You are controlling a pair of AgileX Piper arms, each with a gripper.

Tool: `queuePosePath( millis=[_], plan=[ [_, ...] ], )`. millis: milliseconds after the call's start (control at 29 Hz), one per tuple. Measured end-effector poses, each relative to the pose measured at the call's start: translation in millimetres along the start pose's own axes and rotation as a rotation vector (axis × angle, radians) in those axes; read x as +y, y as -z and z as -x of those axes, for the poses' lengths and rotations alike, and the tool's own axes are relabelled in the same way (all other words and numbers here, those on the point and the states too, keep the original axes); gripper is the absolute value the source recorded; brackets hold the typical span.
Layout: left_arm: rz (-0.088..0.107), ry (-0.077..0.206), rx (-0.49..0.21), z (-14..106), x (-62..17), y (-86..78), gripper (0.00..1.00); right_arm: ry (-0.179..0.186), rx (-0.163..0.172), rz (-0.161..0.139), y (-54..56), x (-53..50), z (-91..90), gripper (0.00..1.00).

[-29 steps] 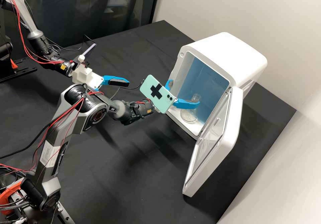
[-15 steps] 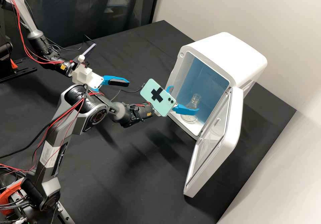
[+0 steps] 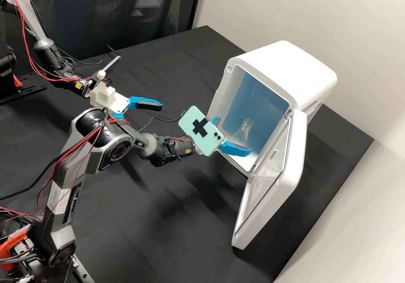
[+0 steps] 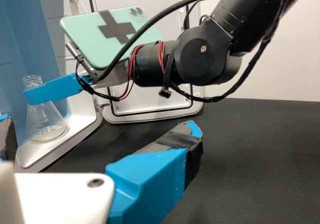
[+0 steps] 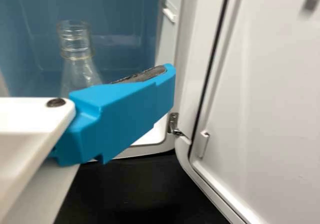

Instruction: Take the flask out of the incubator

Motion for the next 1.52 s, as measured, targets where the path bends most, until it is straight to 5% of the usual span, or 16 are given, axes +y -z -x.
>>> queuePosePath(
  millis=[172, 345, 827, 1172, 1309, 1516],
  plan=[
    [0.004, 0.001, -0.004, 0.0, -0.2, -1.4, 1.00, -0.027, -0.006, -0.028, 3.0, 2.1, -10.7, 1.00],
    [0.008, 0.001, -0.004, 0.0, -0.2, -1.4, 1.00, -0.056, -0.025, -0.019, 4.5, 1.0, -28.5, 1.00],
    [0.007, 0.002, -0.011, 0.0, -0.7, -3.7, 1.00, -0.056, -0.077, 0.012, 14.2, -9.7, -58.7, 1.00],
    [0.007, 0.002, -0.011, 0.0, -0.7, -3.7, 1.00, -0.046, -0.089, 0.025, 20.7, -19.4, -57.7, 1.00],
    [0.007, 0.002, -0.011, 0.0, -0.7, -3.7, 1.00, -0.003, -0.079, 0.032, 26.5, -27.8, -55.5, 1.00],
    [0.007, 0.001, -0.011, -0.2, -0.3, -3.7, 1.00, 0.016, -0.069, 0.054, 32.3, -24.1, -42.5, 1.00]
  ],
)
